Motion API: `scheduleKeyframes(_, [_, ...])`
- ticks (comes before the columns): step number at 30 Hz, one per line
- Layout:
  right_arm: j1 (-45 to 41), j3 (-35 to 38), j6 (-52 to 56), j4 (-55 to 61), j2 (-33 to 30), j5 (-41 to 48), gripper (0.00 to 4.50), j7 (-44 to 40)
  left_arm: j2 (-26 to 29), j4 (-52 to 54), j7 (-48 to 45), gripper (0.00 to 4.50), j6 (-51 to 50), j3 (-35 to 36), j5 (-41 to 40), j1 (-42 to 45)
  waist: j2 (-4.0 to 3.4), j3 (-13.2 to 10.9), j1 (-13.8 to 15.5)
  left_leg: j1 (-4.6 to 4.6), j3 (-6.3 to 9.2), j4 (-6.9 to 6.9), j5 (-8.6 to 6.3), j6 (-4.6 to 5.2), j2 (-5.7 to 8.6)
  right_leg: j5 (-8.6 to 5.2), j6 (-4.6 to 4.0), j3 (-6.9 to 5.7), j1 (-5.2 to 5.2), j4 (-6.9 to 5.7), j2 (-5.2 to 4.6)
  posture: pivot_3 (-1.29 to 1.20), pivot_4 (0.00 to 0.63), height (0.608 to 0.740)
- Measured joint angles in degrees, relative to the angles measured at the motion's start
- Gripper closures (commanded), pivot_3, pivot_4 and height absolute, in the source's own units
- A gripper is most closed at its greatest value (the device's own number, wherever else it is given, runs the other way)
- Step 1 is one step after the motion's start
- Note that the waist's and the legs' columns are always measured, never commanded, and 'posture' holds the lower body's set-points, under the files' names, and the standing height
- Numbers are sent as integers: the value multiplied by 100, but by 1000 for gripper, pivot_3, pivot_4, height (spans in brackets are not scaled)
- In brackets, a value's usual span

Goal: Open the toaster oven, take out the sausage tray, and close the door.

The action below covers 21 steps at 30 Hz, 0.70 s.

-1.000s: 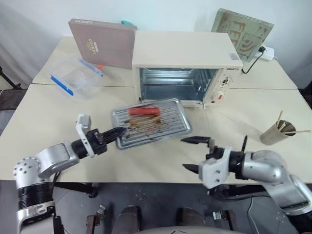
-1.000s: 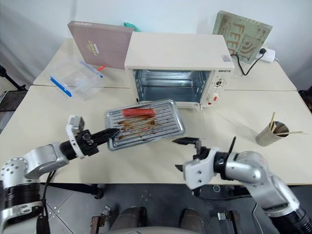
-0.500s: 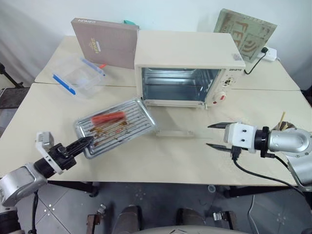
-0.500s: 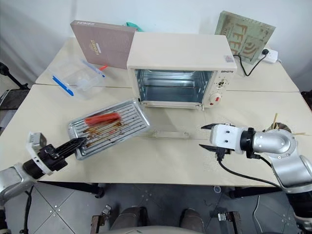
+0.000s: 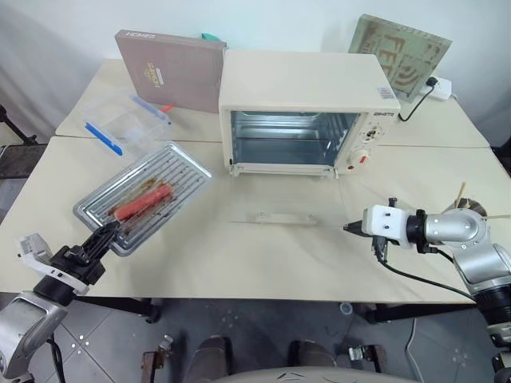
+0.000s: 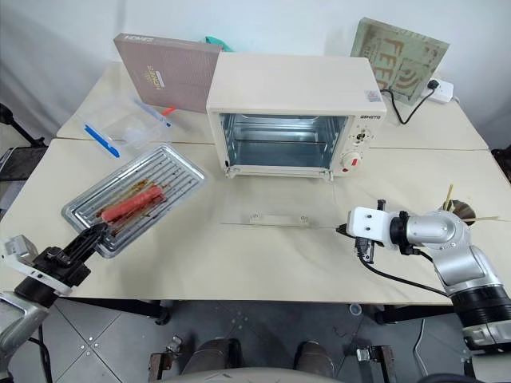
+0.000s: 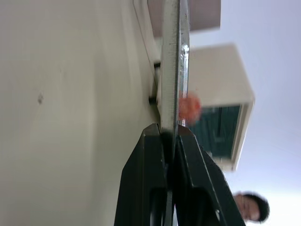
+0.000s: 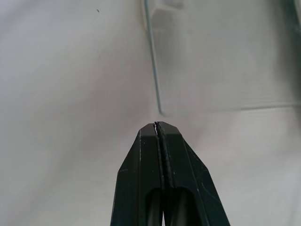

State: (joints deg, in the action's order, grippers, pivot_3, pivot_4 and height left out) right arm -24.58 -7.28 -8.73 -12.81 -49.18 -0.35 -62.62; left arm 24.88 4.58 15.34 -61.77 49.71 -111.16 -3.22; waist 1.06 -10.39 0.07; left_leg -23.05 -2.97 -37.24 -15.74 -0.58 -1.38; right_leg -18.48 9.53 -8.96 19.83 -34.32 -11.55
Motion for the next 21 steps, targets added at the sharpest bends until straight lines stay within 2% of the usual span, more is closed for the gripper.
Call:
scheduleKeyframes(5, [-131,45,187,-160,351,212,4447,4,-198,4,329,4500,307,105,0,92,0,0,-7,1,1,2,-1,-2,-2,0,0,-1,-1,5,3,0,150,740])
scheduleKeyframes(10, [-438,301,963,70,699,741,4447,179,-484,-1,679,4500,503,46,-1,319,0,0,-2,0,1,1,-1,-2,-2,0,0,-2,-3,5,4,0,150,740])
scheduleKeyframes(16, [-882,589,1439,223,741,1006,4447,466,-582,-18,887,4500,514,-71,-1,340,0,0,7,0,2,2,-3,-3,-4,0,0,-4,-4,10,8,0,150,740])
scheduleKeyframes(21, [-1723,577,1337,-413,1091,911,4447,864,-586,-77,967,4500,475,-143,0,384,-1,0,-18,0,-1,4,-3,-3,-5,0,0,-1,1,9,10,0,150,740])
